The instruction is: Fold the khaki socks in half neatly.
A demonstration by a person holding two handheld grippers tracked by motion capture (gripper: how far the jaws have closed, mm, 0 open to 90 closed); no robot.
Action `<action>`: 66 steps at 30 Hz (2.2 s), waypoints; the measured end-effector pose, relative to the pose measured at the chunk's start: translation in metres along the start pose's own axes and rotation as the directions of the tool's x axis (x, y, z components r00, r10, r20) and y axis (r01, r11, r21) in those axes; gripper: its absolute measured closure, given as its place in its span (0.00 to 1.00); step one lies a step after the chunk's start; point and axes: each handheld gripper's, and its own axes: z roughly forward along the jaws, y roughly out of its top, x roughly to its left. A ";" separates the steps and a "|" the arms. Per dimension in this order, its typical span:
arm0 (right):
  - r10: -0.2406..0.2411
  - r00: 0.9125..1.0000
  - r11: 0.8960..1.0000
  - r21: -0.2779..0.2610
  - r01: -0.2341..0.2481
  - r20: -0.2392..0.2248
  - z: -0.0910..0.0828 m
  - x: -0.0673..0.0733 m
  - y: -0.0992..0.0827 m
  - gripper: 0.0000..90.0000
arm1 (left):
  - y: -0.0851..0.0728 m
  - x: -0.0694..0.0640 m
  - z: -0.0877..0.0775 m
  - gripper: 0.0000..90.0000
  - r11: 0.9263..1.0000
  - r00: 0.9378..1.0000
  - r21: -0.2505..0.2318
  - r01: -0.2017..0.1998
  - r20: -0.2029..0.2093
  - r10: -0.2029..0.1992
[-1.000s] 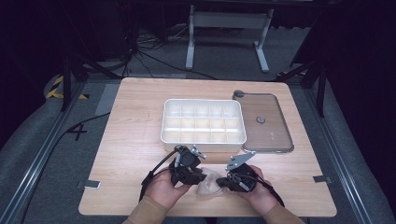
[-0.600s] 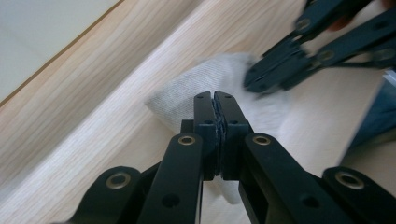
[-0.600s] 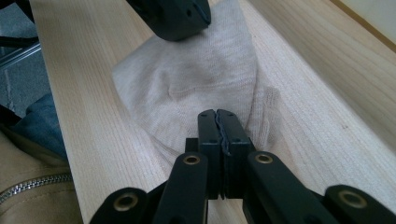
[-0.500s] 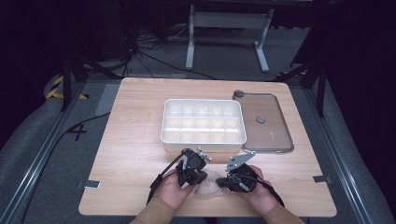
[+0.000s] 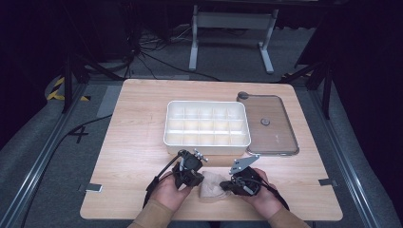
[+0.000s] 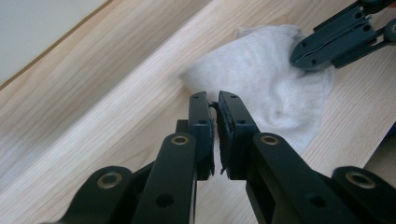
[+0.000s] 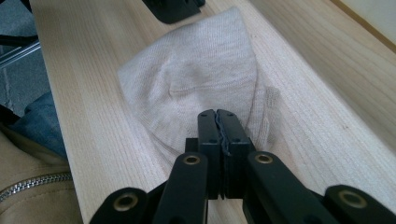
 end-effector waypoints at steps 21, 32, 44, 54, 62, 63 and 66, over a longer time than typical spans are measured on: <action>-0.032 0.999 0.999 -0.022 0.032 -0.003 0.016 0.008 0.014 0.99 | -0.011 0.003 0.020 0.94 0.998 0.999 0.069 0.001 0.048 -0.005; -0.011 1.000 0.999 -0.041 0.010 -0.023 0.017 0.005 0.009 1.00 | -0.010 0.001 0.021 0.96 0.999 0.996 0.036 -0.016 0.088 0.013; 0.008 1.000 0.999 -0.049 -0.009 -0.012 0.017 0.006 0.007 0.99 | 0.000 -0.025 0.012 0.99 0.990 0.988 -0.059 -0.131 0.077 0.136; -0.003 1.000 0.999 -0.043 0.003 0.004 0.010 0.009 0.009 0.99 | 0.000 -0.023 0.008 0.98 0.988 0.986 -0.067 -0.141 0.075 0.146; -0.020 0.998 0.997 -0.077 0.025 0.063 -0.027 0.004 0.008 0.98 | 0.001 -0.024 0.007 0.98 0.986 0.985 -0.068 -0.151 0.069 0.156; -0.012 0.997 0.997 -0.074 0.018 0.076 -0.032 0.001 0.006 0.98 | 0.001 -0.025 0.007 0.98 0.986 0.985 -0.066 -0.154 0.068 0.158; 0.020 0.996 0.999 -0.027 -0.018 0.090 -0.036 -0.009 -0.001 0.98 | 0.002 -0.027 0.007 0.98 0.986 0.985 -0.061 -0.154 0.068 0.158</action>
